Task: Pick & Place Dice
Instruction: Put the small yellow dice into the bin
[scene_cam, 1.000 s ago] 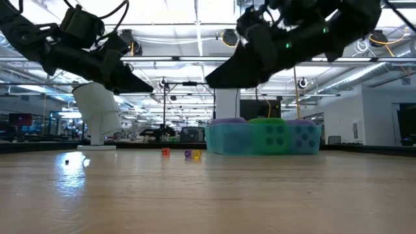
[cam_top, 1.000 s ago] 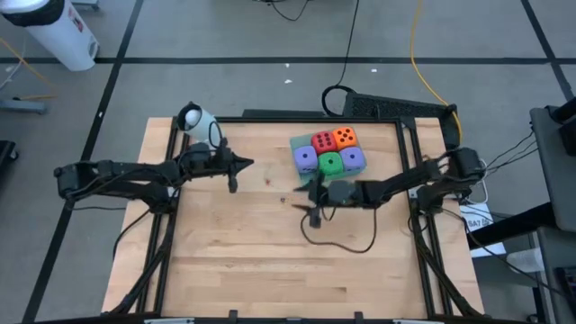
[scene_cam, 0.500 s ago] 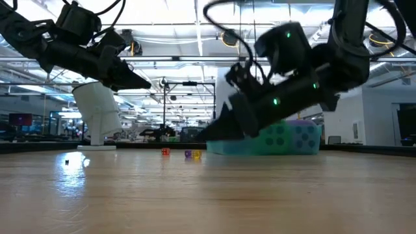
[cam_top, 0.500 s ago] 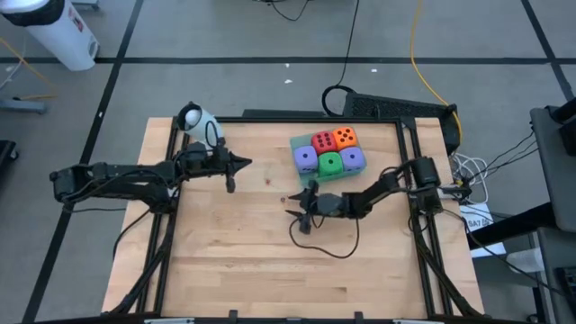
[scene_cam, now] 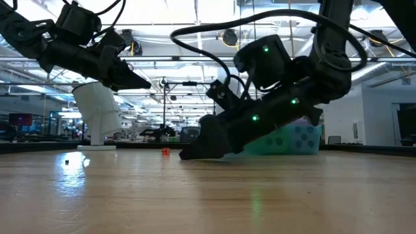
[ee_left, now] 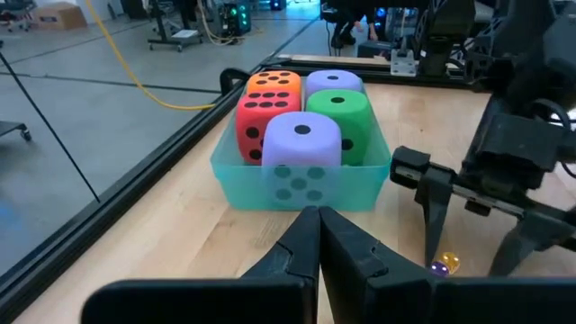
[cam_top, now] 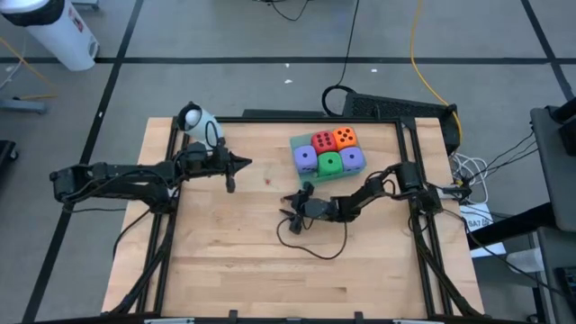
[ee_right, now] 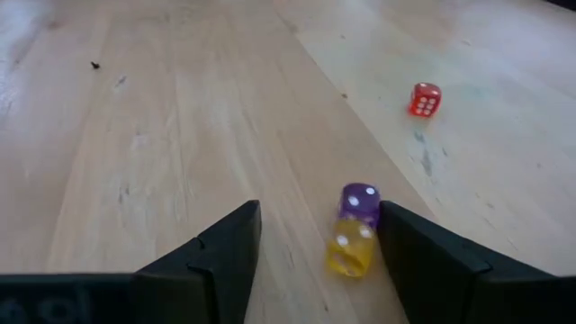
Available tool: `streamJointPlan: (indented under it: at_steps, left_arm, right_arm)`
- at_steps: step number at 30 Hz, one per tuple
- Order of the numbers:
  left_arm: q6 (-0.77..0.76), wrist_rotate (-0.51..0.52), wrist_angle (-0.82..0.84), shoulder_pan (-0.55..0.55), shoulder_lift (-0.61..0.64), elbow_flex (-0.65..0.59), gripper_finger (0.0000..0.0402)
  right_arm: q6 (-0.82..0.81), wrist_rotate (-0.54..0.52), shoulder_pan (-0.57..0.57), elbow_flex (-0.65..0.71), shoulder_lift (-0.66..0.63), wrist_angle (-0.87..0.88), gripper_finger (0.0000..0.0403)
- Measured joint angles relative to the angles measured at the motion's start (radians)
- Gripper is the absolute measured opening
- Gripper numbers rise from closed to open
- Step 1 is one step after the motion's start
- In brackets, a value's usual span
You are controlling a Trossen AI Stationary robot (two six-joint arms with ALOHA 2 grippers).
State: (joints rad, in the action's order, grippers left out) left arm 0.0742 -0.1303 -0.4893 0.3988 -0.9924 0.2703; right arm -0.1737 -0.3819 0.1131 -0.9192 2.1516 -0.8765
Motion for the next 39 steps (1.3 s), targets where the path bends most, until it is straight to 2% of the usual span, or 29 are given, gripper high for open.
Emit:
streamJointPlan:
  at_steps: [7,18,39]
  left_arm:
    - [0.0,-0.001,0.003,-0.002,0.0,0.0,0.0019]
    - [-0.009,-0.001,0.015,-0.001,0.0,0.001,0.0019]
    - [-0.182,-0.025,-0.009,-0.001,0.0,0.001,0.0019]
  right_arm:
    - [0.001,-0.03,0.0,-0.018,-0.001,0.06,0.0203]
    - [-0.003,-0.01,-0.001,-0.018,-0.004,0.08,0.0192]
    - [-0.061,-0.003,0.012,-0.017,-0.003,0.071,0.0192]
